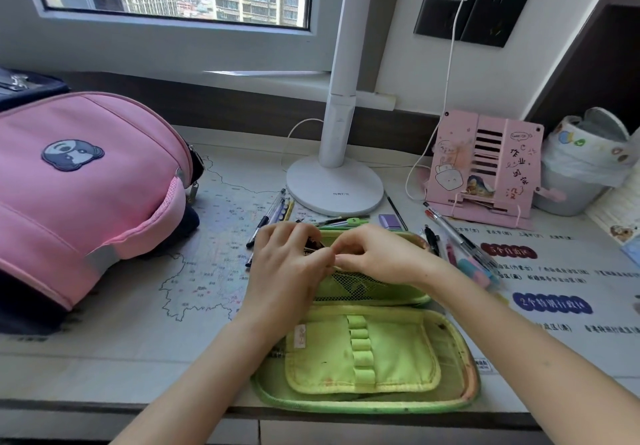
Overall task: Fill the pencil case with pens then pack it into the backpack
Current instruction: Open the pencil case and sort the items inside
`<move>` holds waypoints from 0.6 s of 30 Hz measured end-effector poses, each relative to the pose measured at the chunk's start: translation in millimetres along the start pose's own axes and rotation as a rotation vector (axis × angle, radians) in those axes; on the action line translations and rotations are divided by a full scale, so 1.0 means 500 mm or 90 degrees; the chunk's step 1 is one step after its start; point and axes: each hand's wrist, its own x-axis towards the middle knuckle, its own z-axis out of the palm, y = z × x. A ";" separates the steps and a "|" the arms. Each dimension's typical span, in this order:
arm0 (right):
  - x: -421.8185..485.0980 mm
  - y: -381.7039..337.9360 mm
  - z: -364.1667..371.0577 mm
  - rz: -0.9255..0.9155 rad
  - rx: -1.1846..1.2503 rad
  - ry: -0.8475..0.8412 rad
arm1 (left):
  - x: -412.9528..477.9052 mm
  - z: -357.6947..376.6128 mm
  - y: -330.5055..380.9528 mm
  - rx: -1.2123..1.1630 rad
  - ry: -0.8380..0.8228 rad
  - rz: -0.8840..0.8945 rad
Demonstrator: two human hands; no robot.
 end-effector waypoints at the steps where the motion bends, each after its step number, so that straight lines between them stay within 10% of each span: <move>1: 0.002 -0.002 0.001 -0.002 -0.004 0.008 | 0.000 0.000 0.000 0.005 0.005 0.005; 11: 0.006 -0.003 -0.036 -0.046 -0.286 -0.072 | 0.003 -0.003 -0.001 -0.010 0.000 0.028; 18: -0.009 0.016 -0.016 -0.048 -0.094 0.107 | 0.000 -0.001 0.000 -0.058 -0.033 0.003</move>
